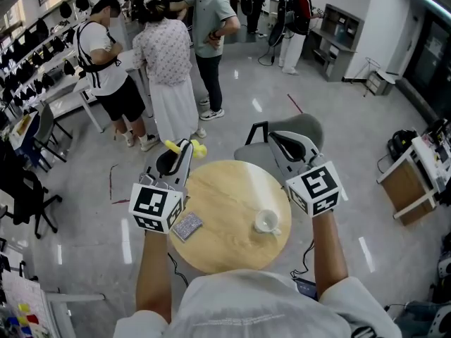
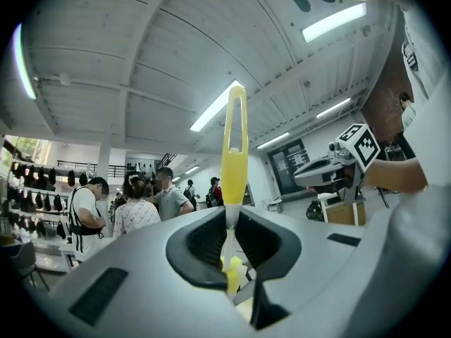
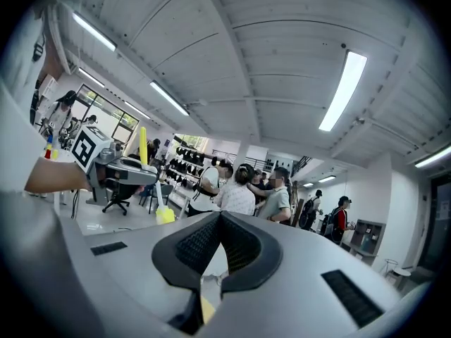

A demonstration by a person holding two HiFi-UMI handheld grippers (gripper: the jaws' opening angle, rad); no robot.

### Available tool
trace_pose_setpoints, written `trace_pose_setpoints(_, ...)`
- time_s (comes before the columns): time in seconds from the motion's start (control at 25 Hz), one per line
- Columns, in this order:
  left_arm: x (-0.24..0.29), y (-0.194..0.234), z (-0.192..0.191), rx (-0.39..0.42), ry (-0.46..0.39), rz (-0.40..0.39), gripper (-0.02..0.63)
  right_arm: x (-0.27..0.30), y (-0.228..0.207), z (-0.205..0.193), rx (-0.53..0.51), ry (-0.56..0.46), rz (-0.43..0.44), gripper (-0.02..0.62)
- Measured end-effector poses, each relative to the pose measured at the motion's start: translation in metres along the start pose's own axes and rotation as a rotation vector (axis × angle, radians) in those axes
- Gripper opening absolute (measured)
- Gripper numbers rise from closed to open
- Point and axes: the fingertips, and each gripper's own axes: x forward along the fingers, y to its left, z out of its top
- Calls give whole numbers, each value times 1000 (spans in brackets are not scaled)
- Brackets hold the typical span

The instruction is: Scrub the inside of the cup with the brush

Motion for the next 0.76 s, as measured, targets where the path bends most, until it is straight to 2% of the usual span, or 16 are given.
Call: trace_pose_setpoints(0.76,7,6,-9,7,19,14,49,12,-4,-13,-9,19,-4,26)
